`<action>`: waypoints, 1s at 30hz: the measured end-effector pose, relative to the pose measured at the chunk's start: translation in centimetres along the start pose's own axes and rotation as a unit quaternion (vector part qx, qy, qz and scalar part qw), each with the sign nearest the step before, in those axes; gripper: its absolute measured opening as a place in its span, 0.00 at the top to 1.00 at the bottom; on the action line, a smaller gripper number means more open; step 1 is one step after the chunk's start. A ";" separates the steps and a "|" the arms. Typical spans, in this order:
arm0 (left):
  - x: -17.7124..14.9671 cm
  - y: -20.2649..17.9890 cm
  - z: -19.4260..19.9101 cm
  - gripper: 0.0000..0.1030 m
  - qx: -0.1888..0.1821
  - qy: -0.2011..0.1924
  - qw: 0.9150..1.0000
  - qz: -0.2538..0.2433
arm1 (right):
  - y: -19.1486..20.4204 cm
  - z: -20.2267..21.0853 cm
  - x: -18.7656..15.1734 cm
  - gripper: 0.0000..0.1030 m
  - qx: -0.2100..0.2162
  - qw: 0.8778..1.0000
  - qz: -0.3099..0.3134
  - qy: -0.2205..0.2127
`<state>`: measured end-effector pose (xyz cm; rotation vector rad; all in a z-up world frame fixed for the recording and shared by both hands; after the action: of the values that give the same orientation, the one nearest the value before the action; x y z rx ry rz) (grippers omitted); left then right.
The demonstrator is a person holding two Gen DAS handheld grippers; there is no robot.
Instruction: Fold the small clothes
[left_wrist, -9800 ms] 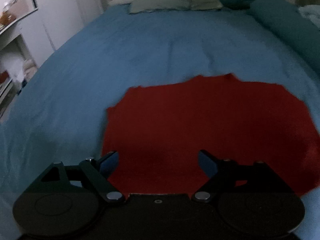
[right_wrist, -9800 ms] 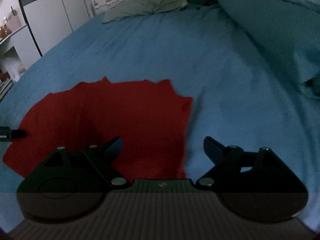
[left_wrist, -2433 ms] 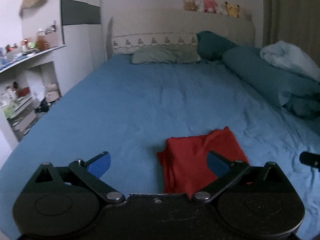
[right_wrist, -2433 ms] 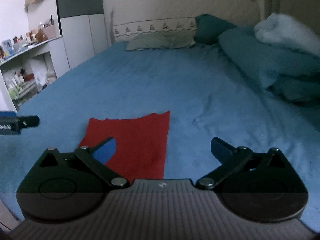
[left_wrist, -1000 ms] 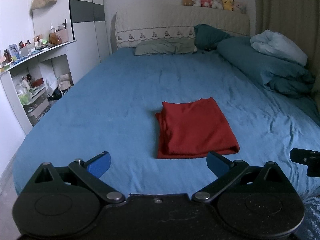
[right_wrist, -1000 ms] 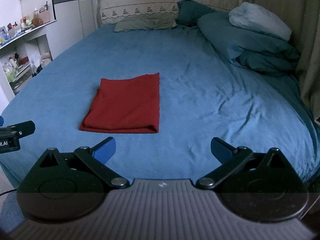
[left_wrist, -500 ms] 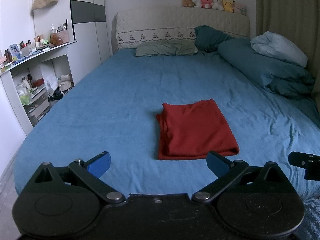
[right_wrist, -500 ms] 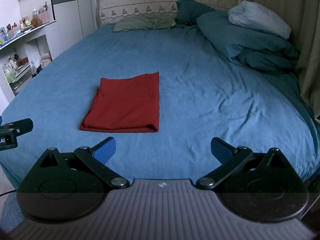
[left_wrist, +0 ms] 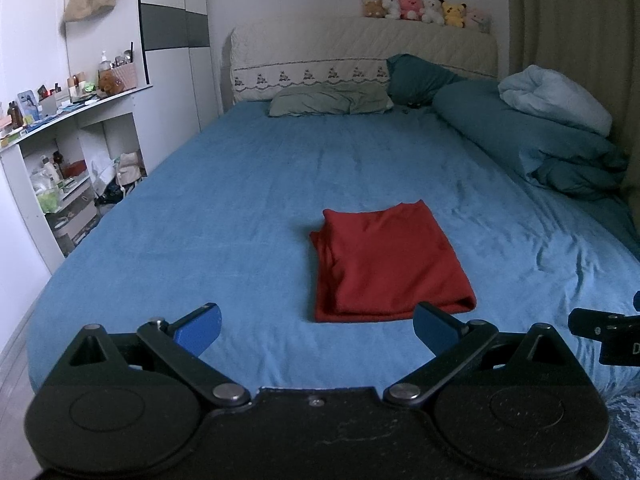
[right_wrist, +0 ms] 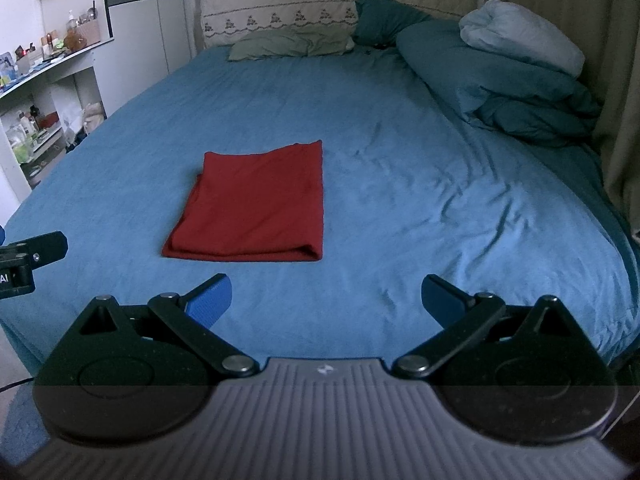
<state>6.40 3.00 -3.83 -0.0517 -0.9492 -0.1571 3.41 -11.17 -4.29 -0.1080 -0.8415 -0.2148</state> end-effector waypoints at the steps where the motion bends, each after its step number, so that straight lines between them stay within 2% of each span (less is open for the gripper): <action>1: 0.0 0.0 0.0 0.00 0.000 0.000 1.000 0.000 | 0.0 0.0 -0.1 0.00 0.000 1.000 0.000 0.000; 30: 0.2 -0.2 0.6 0.00 0.013 -0.010 1.000 0.011 | 0.1 0.1 -0.1 0.00 0.000 1.000 0.001 -0.003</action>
<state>6.03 2.81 -3.31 -0.0401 -0.9705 -0.1243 3.29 -11.07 -4.30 -0.1087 -0.8468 -0.2124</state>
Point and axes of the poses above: each gripper's, at about its wrist camera, not at the fingertips, and z roughly against the way its jaws point, y to its left, x to its top, the point moved 6 cm from there along -z, roughly the way its jaws point, and after that the axes turned 2 degrees about -x, right-handed, at the moved point
